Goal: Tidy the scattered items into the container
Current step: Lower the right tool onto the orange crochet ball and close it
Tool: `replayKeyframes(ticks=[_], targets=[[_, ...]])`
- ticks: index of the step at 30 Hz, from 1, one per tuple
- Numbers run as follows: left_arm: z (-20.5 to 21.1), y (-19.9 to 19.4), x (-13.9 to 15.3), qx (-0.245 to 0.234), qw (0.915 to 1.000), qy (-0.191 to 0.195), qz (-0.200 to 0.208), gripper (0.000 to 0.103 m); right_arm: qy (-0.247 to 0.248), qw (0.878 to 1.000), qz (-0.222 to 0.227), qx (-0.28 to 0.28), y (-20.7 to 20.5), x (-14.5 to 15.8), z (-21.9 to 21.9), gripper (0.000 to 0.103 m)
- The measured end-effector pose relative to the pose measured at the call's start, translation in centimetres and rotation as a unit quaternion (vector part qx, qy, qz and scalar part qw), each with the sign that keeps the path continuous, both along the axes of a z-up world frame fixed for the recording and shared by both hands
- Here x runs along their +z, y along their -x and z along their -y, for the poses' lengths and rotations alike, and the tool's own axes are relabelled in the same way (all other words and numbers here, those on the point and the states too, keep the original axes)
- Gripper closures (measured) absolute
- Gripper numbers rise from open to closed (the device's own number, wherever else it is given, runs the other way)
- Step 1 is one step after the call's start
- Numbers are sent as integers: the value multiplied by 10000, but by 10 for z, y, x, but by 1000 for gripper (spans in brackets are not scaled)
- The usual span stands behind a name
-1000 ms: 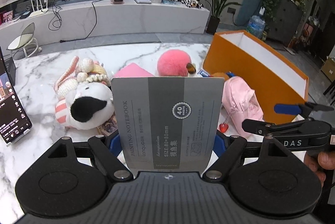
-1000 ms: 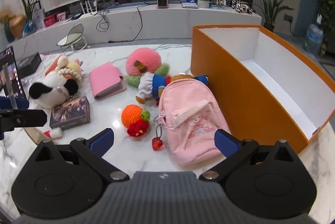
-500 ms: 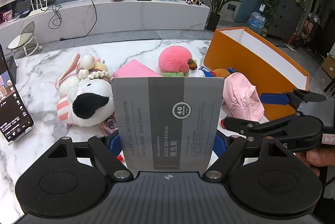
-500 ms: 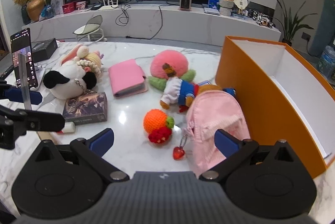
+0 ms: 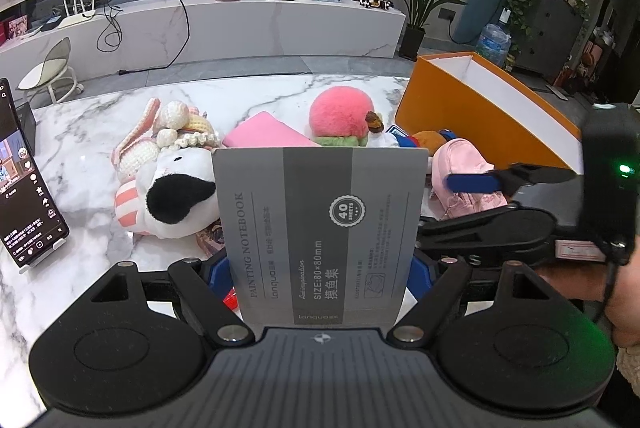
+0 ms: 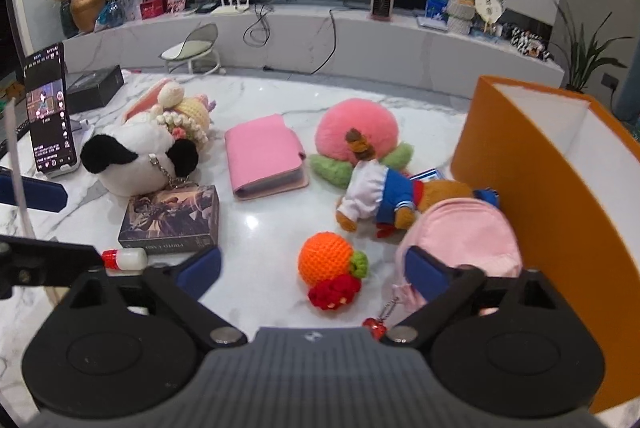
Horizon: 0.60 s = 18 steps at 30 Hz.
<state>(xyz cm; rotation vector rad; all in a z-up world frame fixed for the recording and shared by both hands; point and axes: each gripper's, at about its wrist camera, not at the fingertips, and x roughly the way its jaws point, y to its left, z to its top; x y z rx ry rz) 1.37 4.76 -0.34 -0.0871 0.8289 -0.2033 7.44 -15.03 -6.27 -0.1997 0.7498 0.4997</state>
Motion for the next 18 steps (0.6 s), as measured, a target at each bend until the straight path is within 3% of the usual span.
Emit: replayKeyframes(ticks=[4,14,17,18], targets=[[-2,-2,-4,32,10000,-5,-66,8,22,9998,-200,-22,-10,-12,-4,25],[-6,-3,-5,66,9999,22,-86,8,443,9988,-171,93,-18,-32,-14,32],[-5,-2,-4,65,9999,21,-90,8,457,9983,-342,143,-21,-37,-14,58],[-5,-2,-4,62,9999,17,-89,8,400,9983,-395,137,-21,-38,-13,59]])
